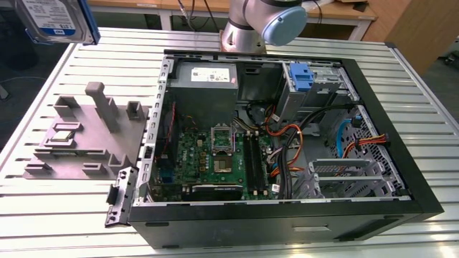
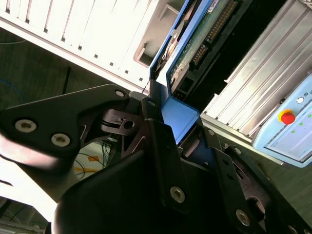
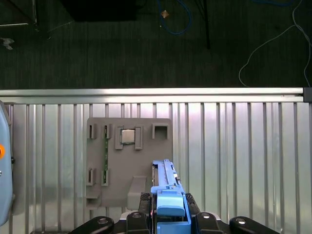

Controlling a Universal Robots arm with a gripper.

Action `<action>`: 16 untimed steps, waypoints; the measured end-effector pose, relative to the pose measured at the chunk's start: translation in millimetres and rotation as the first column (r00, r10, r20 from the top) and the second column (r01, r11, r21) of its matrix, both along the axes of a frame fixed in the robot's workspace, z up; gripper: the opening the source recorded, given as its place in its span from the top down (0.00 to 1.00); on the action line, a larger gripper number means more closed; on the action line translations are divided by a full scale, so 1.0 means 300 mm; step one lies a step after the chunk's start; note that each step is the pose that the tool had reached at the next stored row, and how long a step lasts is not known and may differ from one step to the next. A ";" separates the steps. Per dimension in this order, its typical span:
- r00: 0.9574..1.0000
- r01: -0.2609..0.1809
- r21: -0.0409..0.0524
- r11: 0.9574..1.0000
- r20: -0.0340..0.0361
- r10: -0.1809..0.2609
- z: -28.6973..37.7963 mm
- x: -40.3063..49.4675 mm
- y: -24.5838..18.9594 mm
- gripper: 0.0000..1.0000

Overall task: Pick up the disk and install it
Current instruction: 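Pick up the disk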

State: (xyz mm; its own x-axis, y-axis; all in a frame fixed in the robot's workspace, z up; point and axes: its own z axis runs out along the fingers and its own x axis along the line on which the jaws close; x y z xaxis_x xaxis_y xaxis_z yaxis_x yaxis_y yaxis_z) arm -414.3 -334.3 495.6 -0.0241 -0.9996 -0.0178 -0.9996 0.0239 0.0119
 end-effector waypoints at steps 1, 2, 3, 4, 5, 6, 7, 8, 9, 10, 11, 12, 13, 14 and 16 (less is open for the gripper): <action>1.000 0.000 0.000 1.000 0.000 0.000 0.000 0.001 0.000 0.63; 1.000 0.000 0.000 1.000 0.000 0.000 0.000 0.003 0.000 0.63; 1.000 0.000 0.000 1.000 0.000 0.000 0.000 0.004 0.000 0.63; 1.000 0.000 0.000 1.000 0.000 0.000 0.000 0.005 0.000 0.63; 1.000 0.000 0.000 1.000 0.000 0.000 0.000 0.006 0.000 0.63; 1.000 0.000 0.000 1.000 0.000 0.000 0.000 0.008 0.000 0.63; 1.000 0.000 0.000 1.000 0.000 0.000 0.000 0.009 0.000 0.63; 1.000 0.000 0.000 1.000 0.000 0.000 0.000 0.010 0.000 0.63; 1.000 0.000 0.000 1.000 0.000 0.000 0.000 0.011 0.000 0.63; 1.000 0.000 0.000 1.000 0.000 0.000 0.000 0.012 0.000 0.63; 1.000 0.000 0.000 1.000 0.000 0.000 0.000 0.014 0.000 0.63; 1.000 0.000 0.000 1.000 0.000 0.000 0.000 0.015 0.000 0.63; 1.000 0.000 0.000 1.000 0.000 0.000 0.000 0.016 0.000 0.63; 1.000 0.000 0.000 1.000 0.000 0.000 0.000 0.017 0.000 0.63; 1.000 0.000 0.000 1.000 0.000 0.000 0.000 0.020 0.000 0.63</action>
